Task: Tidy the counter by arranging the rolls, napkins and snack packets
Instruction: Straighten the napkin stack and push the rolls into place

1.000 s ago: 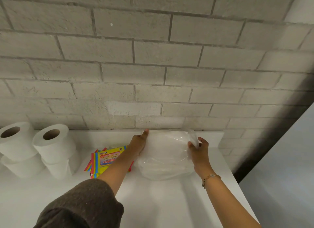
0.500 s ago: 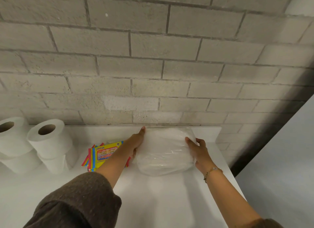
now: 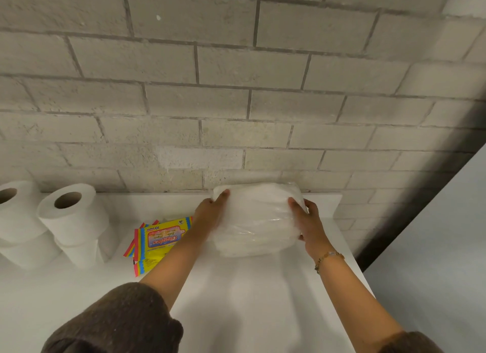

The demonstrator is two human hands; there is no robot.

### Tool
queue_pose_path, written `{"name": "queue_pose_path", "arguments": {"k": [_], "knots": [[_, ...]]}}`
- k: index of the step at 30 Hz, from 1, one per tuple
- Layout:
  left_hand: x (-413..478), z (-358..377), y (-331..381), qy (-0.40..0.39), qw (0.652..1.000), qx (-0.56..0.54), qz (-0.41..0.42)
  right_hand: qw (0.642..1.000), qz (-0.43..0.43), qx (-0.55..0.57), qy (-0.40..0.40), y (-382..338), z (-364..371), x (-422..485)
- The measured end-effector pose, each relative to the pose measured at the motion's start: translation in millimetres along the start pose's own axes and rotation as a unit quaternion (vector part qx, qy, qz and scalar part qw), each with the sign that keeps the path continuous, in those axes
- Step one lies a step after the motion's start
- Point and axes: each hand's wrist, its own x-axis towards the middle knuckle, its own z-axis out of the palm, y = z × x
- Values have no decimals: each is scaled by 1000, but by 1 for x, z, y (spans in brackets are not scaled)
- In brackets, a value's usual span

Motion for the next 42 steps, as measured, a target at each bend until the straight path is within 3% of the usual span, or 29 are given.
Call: {"name": "queue_pose_path", "arguments": {"k": [11, 14, 18, 25, 31, 34, 37, 42], "knots": [[-3, 6, 2, -9, 1000, -25, -14, 999, 7, -33, -23, 2, -3, 15], [-9, 9, 2, -56, 993, -87, -53, 997, 20, -22, -66, 4, -6, 14], [-18, 13, -7, -130, 970, -170, -117, 986, 112, -4, -123, 14, -14, 10], [-15, 3, -17, -176, 963, -171, -115, 978, 139, -119, -99, 7, -17, -1], [-19, 0, -14, -201, 956, -173, -126, 978, 163, -82, -101, 7, -13, -1], [-19, 0, -8, -179, 965, -144, -128, 980, 155, -76, -102, 6, -13, -1], [-19, 4, -5, -156, 968, -120, -158, 984, 148, 0, -102, 11, -12, -2], [-18, 4, -9, -153, 964, -169, -140, 987, 119, 52, -97, 15, -11, -2]]}}
